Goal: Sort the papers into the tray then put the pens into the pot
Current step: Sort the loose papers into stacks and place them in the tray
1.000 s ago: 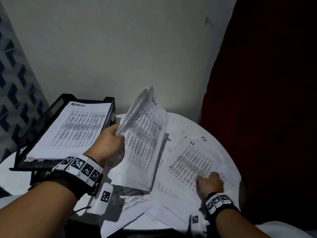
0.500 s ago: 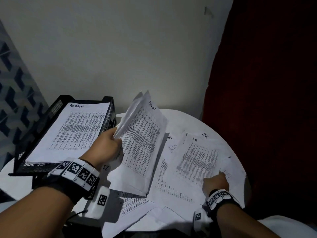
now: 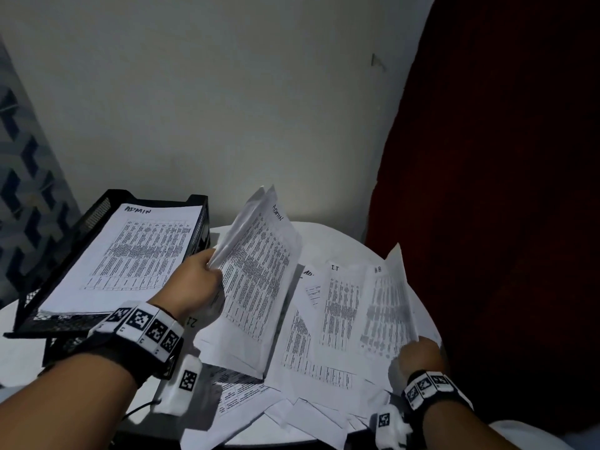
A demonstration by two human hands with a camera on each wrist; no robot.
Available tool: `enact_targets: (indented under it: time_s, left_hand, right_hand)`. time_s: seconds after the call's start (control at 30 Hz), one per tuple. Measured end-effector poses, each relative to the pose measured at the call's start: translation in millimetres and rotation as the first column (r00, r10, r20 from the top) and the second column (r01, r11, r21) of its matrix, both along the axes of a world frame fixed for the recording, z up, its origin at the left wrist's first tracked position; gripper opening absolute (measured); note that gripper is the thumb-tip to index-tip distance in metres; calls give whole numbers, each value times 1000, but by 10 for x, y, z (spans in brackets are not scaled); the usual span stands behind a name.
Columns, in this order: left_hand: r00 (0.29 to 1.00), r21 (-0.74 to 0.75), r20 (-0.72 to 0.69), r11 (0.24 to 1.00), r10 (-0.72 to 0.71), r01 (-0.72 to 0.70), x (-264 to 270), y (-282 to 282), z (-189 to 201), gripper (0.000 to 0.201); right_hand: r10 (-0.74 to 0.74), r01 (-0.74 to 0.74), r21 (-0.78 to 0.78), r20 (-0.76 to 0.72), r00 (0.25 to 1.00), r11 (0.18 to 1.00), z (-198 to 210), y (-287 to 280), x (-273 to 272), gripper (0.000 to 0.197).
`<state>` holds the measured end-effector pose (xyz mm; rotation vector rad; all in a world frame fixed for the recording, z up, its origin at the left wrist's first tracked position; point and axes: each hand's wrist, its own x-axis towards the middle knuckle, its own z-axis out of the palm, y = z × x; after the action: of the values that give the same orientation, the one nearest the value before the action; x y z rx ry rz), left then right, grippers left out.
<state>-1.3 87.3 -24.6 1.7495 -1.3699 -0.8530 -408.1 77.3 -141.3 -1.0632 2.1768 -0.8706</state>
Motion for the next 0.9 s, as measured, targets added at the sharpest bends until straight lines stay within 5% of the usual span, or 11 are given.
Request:
enact_targets:
  time_s: [0.13, 0.23, 0.37, 0.5, 0.6, 0.7, 0.8, 0.9]
  left_hand:
    - [1000, 1, -2, 1000, 4, -4, 14, 16, 20, 24]
    - [1000, -4, -23, 1000, 13, -13, -4, 15, 27, 24]
    - [985, 19, -169, 1000, 19, -16, -54, 8, 22, 28]
    - [917, 48, -399, 999, 14, 6, -143, 4, 52, 36]
    - [852, 115, -524, 990, -10, 82, -281, 46, 102, 36]
    - [787, 215, -606, 976, 115, 24, -372, 25, 91, 21]
    - [709, 227, -701, 967, 79, 118, -363, -47, 39, 42]
    - [937, 237, -348, 969, 24, 63, -296, -50, -23, 29]
  right_hand:
    - [-140, 178, -128, 259, 956, 976, 250, -104, 34, 28]
    - [-19, 118, -228, 396, 918, 966, 519, -120, 265, 23]
    - [144, 15, -219, 687, 712, 976, 574, -124, 546, 30]
    - [195, -121, -153, 815, 546, 981, 496, -24, 888, 28]
    - [204, -192, -117, 820, 535, 974, 361, -9, 1115, 28]
    - [239, -250, -118, 811, 534, 961, 206, -55, 1269, 34]
    - [300, -287, -159, 773, 559, 945, 108, -118, 1341, 38]
    - [329, -306, -175, 746, 579, 936, 96, -171, 1353, 31]
